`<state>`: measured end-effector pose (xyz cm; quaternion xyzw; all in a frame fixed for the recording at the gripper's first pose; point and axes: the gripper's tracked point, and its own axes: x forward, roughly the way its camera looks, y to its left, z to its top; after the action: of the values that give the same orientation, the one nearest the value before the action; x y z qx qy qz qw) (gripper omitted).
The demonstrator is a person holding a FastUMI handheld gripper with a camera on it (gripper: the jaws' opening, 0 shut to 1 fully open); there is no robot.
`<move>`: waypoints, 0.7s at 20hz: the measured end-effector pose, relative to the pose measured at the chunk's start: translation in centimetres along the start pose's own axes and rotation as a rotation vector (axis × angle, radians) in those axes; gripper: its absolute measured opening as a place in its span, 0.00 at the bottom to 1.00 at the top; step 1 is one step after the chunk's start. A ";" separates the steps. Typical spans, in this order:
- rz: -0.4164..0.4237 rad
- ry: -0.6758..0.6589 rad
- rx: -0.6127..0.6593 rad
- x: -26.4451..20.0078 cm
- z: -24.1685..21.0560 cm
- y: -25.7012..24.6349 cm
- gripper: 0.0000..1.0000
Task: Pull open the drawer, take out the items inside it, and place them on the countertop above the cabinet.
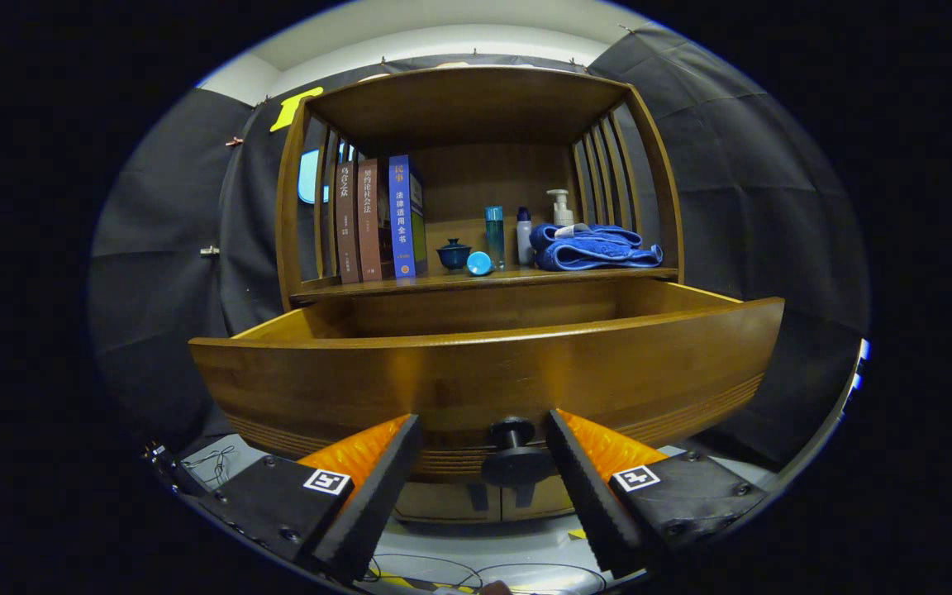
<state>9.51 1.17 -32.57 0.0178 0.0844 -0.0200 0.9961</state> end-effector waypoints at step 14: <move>-0.004 -0.003 -0.002 5.9 1.3 0.5 1.00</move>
<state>15.60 1.36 -32.24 0.0167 0.0830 -0.0221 0.9962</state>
